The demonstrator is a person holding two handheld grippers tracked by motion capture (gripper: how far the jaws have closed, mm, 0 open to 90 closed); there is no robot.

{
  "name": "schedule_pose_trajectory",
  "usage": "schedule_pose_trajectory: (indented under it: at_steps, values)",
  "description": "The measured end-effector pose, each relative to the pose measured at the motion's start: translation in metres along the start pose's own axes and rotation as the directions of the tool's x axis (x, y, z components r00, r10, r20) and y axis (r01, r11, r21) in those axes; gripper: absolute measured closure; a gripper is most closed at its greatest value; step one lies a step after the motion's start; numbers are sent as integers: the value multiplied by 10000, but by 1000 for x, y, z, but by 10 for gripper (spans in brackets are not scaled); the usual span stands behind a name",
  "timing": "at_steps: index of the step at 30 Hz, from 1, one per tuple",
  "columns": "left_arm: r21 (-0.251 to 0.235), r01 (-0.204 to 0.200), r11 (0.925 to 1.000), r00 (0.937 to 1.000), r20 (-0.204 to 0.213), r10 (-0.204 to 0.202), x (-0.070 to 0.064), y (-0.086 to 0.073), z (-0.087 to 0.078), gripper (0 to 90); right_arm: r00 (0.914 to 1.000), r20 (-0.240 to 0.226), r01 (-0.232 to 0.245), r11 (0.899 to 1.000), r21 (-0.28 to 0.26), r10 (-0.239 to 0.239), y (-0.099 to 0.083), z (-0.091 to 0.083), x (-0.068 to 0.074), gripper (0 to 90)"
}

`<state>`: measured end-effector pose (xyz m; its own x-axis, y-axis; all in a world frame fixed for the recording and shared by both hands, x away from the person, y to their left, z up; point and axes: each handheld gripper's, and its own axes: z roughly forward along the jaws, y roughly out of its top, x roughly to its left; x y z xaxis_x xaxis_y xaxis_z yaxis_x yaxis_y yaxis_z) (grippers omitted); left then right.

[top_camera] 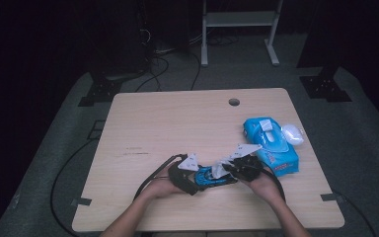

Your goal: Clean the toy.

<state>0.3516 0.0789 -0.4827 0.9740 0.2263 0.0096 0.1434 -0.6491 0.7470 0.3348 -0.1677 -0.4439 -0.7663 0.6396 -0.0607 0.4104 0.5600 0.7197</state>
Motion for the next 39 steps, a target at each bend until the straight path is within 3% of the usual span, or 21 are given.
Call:
schedule_pose_trajectory:
  at_steps: [4, 7, 10, 13, 18, 25, 31, 34, 39]
  values:
    - [17, -48, 10000, 10000, 21, 48, 0, 0, 0, 244, 9990, 158, -420, 9991, -76, 421, -12, -9, -11, 819]
    - [13, -68, 10000, 10000, 49, 68, 0, 0, 0, 244, 9995, 284, -149, 9999, -50, 151, -12, -10, -7, 821]
    - [8, -70, 10000, 10000, 47, 70, 0, 0, 0, 243, 9996, 55, -292, 9995, -122, 292, -13, -13, -9, 819]
    - [8, -85, 10000, 9999, 62, 85, 0, 0, 0, 244, 9975, -174, -699, 9963, -492, 691, -17, -21, -12, 819]
    - [-18, -23, 10000, 10000, 60, 23, 0, 0, 0, 244, 9953, -284, -955, 9905, -989, 931, -21, -38, -15, 820]
    - [10, -57, 10000, 10000, 46, 57, 0, 0, 0, 244, 9980, -331, -553, 9970, -537, 536, -32, -38, -7, 819]
    - [14, -67, 10000, 10000, 51, 67, 0, 0, -1, 244, 9961, -555, -708, 9964, -476, 681, -36, -35, -5, 819]
    - [13, -71, 10000, 10000, 51, 71, 0, 0, -1, 244, 9943, -823, -737, 9952, -644, 683, -34, -37, -4, 819]
    - [219, 13, 9998, 10000, -2, -13, -1, 2, 0, 243, 9896, -1245, -789, 9959, -447, 728, -35, -33, -2, 819]
